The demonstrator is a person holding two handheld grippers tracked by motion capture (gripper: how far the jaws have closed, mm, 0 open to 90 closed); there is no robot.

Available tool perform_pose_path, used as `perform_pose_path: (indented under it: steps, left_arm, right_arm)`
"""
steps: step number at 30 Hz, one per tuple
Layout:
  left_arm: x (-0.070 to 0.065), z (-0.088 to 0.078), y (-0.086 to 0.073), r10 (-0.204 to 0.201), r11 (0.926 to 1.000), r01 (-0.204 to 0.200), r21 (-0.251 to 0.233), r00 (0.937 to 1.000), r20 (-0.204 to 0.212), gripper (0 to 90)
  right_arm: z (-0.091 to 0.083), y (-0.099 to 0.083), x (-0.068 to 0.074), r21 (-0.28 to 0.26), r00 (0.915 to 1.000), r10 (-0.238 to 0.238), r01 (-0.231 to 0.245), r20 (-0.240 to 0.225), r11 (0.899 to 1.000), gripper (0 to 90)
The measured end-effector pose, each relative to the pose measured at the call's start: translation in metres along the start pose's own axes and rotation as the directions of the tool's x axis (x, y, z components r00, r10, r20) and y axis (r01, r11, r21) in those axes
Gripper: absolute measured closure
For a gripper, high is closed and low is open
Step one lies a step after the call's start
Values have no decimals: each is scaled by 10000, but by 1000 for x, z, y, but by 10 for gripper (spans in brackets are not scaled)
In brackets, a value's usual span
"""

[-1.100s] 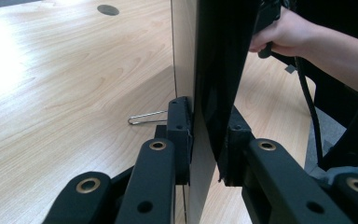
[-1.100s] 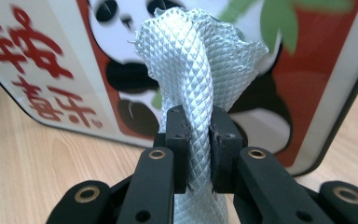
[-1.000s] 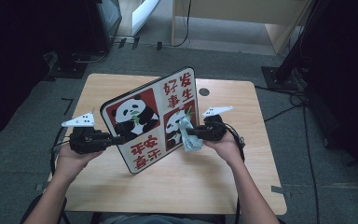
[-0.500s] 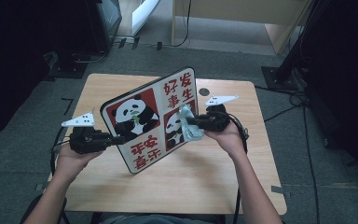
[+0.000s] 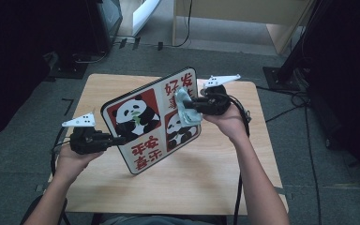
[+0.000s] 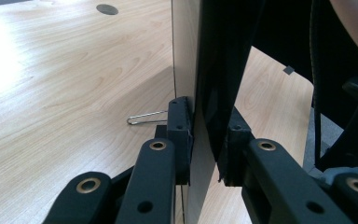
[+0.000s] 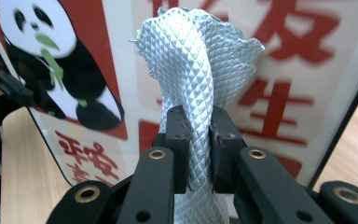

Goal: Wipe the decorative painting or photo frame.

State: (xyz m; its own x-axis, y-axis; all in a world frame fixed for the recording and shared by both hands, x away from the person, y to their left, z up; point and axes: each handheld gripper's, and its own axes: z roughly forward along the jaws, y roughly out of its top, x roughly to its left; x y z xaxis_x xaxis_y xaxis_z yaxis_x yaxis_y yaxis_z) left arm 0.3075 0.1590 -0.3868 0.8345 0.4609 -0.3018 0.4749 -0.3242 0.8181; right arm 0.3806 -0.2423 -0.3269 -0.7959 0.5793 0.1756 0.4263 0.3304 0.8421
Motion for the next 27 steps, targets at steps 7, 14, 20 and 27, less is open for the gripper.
perform_pose_path:
  steps: [7, 14, 20, 27]
  left_arm:
    - [0, 0, 0, -15, 10000, 15, 1, 10000, -19, 789]
    - [0, 0, 1, 34, 10000, -34, 53, 10000, -29, 789]
    - [0, 0, 1, 42, 10000, -42, 82, 10000, -10, 789]
    - [-1, 0, 1, 46, 10000, -46, 73, 10000, -13, 788]
  right_arm:
    - [-5, 26, 4, -417, 9995, -305, 306, 27, 9987, 810]
    - [-2, 45, 5, -765, 9992, -390, 394, 71, 9963, 810]
    - [8, 46, 5, -657, 9990, -453, 455, 46, 9968, 809]
    - [14, 41, 5, -600, 9988, -476, 470, -86, 9971, 809]
